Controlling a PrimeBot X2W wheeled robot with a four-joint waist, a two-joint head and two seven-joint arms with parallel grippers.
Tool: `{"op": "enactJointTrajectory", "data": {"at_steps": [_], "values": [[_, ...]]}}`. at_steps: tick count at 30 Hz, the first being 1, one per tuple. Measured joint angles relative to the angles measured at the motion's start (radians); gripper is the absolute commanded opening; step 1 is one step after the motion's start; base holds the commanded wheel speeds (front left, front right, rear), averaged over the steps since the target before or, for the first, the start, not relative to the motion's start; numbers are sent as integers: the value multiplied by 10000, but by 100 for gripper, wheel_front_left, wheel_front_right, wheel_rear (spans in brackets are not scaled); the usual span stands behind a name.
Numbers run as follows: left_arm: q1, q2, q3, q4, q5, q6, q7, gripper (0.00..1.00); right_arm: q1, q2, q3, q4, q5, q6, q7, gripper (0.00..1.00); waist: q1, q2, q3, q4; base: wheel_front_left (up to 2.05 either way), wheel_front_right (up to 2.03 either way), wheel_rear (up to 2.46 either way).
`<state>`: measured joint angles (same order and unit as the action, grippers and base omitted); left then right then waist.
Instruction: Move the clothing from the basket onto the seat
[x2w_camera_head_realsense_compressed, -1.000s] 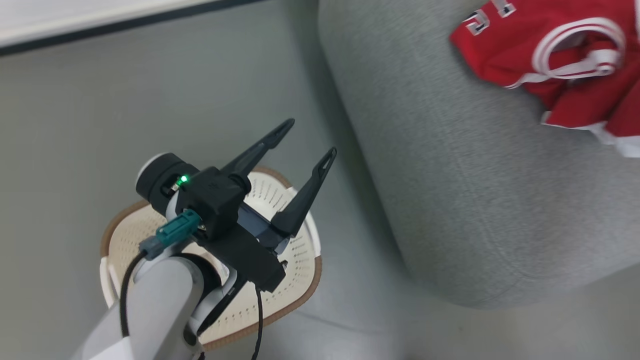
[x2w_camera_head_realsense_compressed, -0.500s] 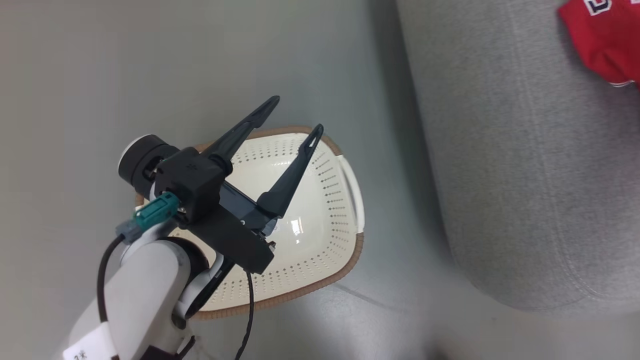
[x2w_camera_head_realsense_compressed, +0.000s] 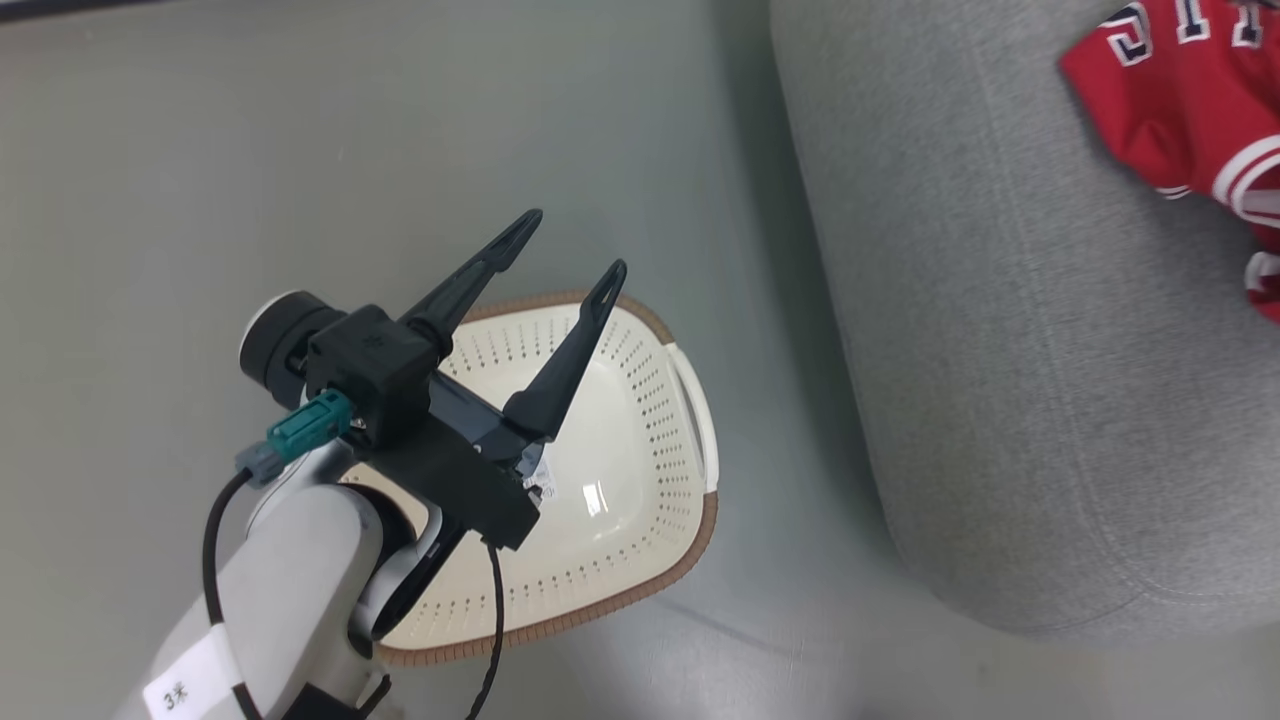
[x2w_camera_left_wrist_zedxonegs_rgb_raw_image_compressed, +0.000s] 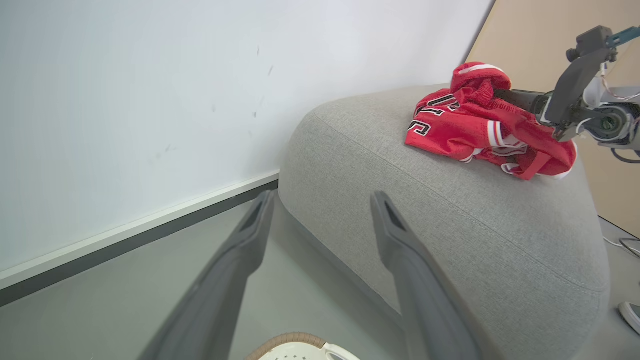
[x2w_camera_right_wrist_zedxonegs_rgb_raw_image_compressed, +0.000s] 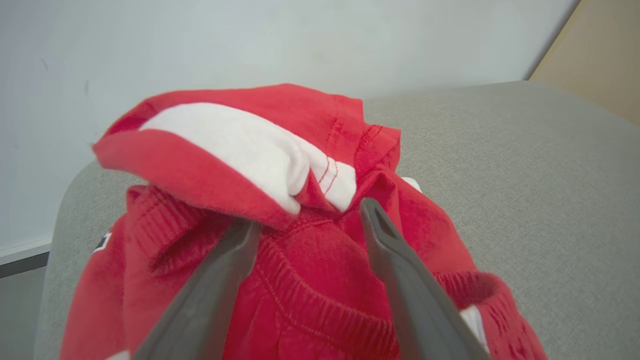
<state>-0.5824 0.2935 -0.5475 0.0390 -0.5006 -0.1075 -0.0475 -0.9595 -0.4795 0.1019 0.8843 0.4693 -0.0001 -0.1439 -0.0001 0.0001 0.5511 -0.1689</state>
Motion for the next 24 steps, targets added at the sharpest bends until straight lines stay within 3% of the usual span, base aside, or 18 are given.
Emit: {"op": "enactJointTrajectory", "data": {"at_steps": [13, 24], "values": [[720, -113, 219, 857, -351, -58, -621, 100, 762, 71, 257, -125, -178, 767, -802, 100, -1, -1, -1380, -278, 0, 0, 0], [1494, -305, 579, 1444, -663, 197, -1231, 100, 2505, 598, 495, -2048, -132, 1016, -1043, 100, -2, -2, -2879, -380, 0, 0, 0]]}}
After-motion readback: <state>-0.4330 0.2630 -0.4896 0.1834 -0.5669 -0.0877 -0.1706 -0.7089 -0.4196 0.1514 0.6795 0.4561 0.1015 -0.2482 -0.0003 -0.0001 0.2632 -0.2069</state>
